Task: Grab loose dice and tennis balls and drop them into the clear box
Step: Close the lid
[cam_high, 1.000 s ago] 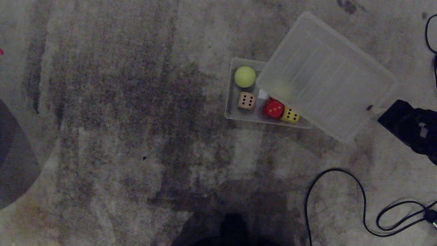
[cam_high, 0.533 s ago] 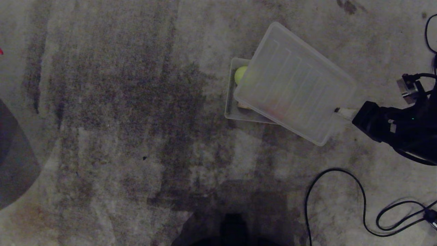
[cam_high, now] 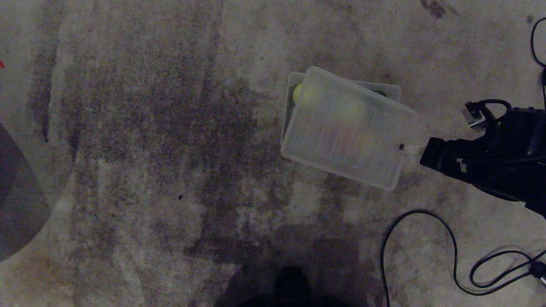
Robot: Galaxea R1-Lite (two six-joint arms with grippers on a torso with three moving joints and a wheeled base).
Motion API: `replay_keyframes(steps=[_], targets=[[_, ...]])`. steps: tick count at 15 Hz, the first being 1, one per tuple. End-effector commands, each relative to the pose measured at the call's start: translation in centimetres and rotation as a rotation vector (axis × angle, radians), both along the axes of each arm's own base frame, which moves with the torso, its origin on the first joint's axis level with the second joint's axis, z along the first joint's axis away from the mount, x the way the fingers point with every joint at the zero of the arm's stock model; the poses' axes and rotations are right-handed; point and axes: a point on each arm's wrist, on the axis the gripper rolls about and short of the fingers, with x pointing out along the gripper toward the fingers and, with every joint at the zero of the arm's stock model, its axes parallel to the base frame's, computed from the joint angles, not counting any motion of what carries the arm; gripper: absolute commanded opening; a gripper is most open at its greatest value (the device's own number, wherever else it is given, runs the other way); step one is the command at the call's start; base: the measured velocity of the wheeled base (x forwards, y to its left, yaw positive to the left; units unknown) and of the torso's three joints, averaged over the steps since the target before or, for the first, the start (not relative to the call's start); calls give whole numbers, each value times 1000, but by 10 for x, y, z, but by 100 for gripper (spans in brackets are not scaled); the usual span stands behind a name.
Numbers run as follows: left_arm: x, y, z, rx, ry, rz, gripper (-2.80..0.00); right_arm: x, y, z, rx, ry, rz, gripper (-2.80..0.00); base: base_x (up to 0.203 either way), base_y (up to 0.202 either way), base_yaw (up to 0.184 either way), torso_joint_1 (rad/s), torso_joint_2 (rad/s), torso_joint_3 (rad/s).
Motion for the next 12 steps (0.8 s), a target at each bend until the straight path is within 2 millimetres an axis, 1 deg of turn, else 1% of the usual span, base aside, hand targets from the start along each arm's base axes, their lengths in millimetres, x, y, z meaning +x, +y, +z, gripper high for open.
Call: replay_keyframes(steps=[1,3,6,8,9,12], targets=[[0,0,0,0,2,0,-280,11,-3,-5,-55,10,5,-280,0,0,0,0,0,0],[0,0,0,0,2,0,-280,14,-9,-5,-94,24,-3,-280,0,0,0,0,0,0],[0,0,0,0,2,1,-280,18,-15,0,-113,-5,41,-280,0,0,0,0,0,0],[0,0,0,0,2,0,-280,15,-16,0,-142,3,48,-280,0,0,0,0,0,0],[0,0,0,0,2,1,-280,15,-20,3,-151,-9,37,-280,0,0,0,0,0,0],[0,0,0,0,2,1,-280,22,-22,10,-181,-43,35,-280,0,0,0,0,0,0]])
